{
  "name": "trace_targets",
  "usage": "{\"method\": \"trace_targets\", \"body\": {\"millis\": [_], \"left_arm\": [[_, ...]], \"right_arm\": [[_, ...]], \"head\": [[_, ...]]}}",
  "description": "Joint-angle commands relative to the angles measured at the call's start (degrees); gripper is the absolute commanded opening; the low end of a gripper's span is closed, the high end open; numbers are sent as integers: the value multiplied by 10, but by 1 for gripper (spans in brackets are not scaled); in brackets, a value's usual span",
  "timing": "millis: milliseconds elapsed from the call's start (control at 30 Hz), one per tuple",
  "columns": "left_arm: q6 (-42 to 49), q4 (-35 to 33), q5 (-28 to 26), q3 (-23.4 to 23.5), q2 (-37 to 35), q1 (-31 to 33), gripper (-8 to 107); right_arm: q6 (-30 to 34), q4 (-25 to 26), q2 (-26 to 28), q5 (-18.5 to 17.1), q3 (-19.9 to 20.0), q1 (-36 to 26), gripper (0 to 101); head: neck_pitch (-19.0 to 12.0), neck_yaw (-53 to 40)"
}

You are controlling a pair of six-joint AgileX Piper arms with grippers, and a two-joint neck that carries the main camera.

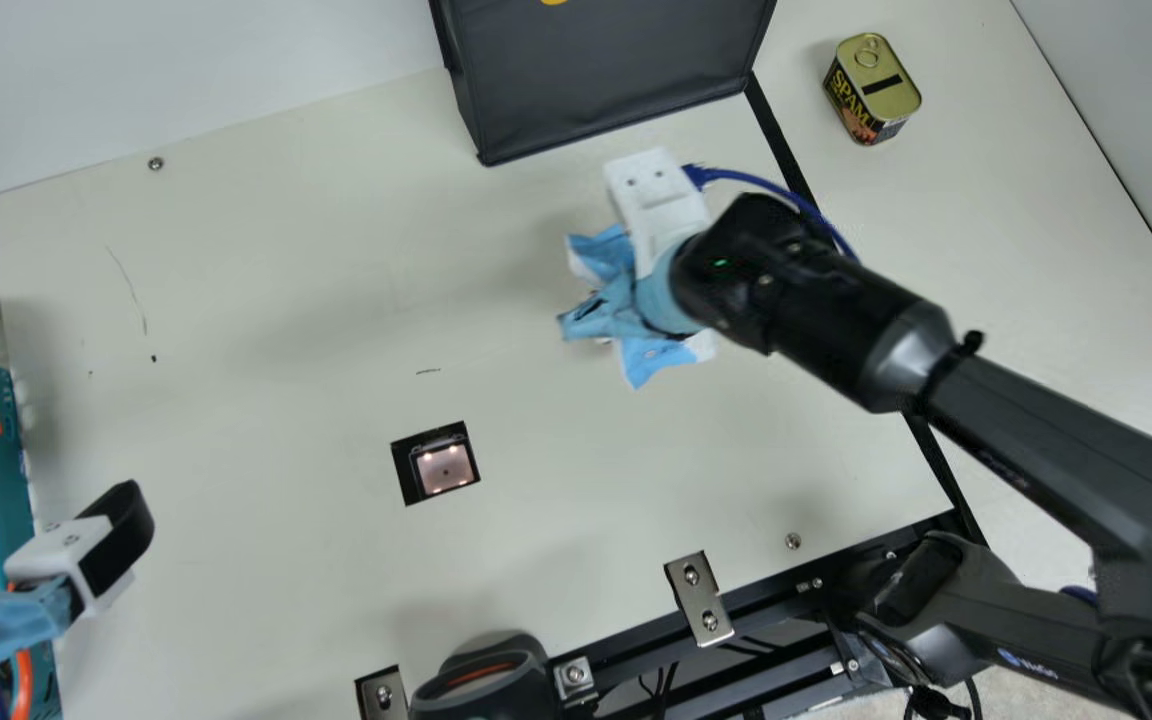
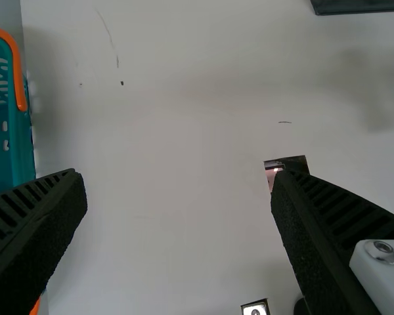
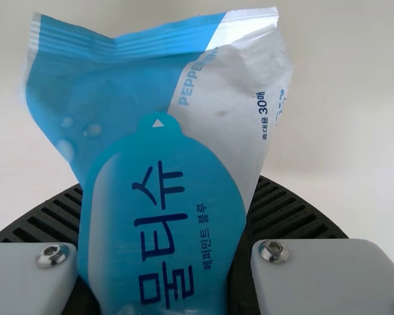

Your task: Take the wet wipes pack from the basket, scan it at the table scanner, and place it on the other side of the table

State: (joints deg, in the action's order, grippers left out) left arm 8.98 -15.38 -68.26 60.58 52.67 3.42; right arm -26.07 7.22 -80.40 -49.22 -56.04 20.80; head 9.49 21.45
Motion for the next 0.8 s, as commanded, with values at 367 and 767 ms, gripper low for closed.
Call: {"method": "trace_targets", "body": {"millis": [367,767], "left_arm": [[0,0,0,0,0,0,90],[0,0,0,0,0,0,90]], "right_arm": [[235,-64,50,-10,32,-290,0],[400,-106,7,-10,-12,-493,0]], "head": [[-16,1],[-16,1]]}}
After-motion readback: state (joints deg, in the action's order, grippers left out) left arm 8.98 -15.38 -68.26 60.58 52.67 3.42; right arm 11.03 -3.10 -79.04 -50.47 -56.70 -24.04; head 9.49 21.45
